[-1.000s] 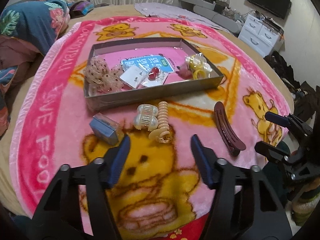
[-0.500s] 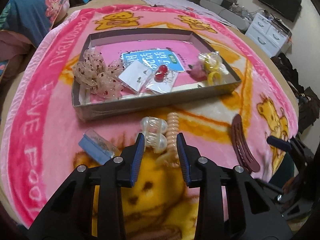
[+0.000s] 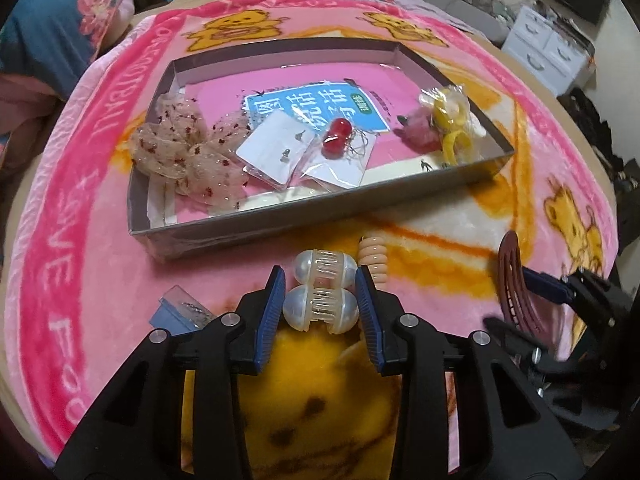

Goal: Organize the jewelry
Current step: 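Grasp the white pearl clip with the left tool while the right tool grasps the maroon clip, then carry the pearl clip into the box with the left tool while the right tool carries the maroon clip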

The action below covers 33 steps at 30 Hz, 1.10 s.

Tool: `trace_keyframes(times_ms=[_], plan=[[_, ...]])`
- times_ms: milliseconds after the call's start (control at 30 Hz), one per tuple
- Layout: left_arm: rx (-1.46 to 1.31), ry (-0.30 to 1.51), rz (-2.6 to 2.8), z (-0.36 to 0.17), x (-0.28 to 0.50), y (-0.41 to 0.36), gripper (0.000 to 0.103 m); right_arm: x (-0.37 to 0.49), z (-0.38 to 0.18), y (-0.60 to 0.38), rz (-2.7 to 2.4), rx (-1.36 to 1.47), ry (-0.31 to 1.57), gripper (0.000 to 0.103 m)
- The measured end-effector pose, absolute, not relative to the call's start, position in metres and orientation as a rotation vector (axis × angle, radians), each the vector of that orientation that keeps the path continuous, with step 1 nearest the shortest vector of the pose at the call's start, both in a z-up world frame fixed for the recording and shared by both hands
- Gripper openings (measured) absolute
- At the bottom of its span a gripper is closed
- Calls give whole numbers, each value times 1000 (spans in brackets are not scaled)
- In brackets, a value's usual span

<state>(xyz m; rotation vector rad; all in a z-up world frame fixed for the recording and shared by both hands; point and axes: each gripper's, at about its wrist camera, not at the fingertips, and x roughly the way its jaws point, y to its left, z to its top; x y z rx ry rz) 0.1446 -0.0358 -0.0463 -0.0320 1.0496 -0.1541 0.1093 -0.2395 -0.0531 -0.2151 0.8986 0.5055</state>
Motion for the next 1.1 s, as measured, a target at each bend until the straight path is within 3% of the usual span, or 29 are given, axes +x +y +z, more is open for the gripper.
trace_keyframes(times_ms=[67, 633, 1100], plan=[[-41, 1051, -158, -46, 145, -36, 28, 113, -53, -236, 514, -232, 883, 31], [-62, 1000, -246, -33, 142, -43, 28, 135, -7, -256, 505, -146, 766, 31], [-103, 902, -271, 10, 140, -40, 26, 140, 21, -267, 496, -120, 708, 31]])
